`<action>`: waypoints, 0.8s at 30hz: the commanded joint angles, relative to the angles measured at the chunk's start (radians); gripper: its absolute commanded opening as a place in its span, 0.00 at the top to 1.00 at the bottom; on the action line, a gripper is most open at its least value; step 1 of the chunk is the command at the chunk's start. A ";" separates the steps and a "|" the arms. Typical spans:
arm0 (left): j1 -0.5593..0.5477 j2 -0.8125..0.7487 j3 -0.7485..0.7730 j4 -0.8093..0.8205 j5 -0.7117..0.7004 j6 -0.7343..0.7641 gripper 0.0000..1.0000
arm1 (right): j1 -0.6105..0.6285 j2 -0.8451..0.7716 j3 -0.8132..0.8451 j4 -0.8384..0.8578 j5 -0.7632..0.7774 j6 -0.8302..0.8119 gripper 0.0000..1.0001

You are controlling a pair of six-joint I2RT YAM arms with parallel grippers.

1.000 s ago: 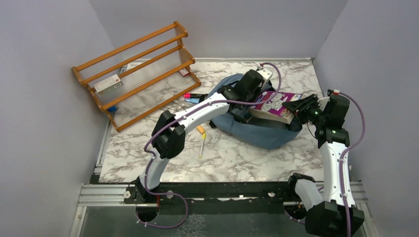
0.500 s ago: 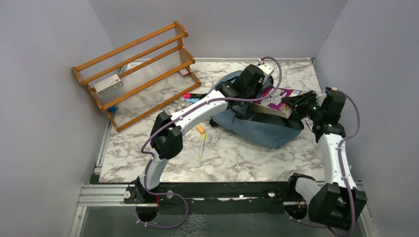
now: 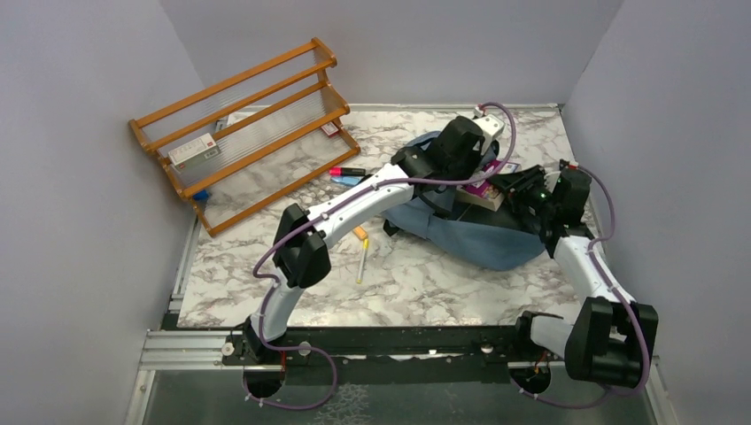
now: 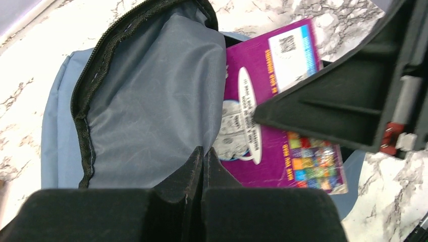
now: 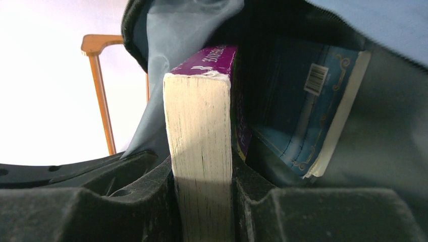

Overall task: Pack the student bag
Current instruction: Place the book in the student bag.

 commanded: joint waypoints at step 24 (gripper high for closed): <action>-0.030 -0.086 -0.226 0.148 0.064 -0.057 1.00 | 0.196 0.089 -0.271 0.649 0.219 0.082 0.99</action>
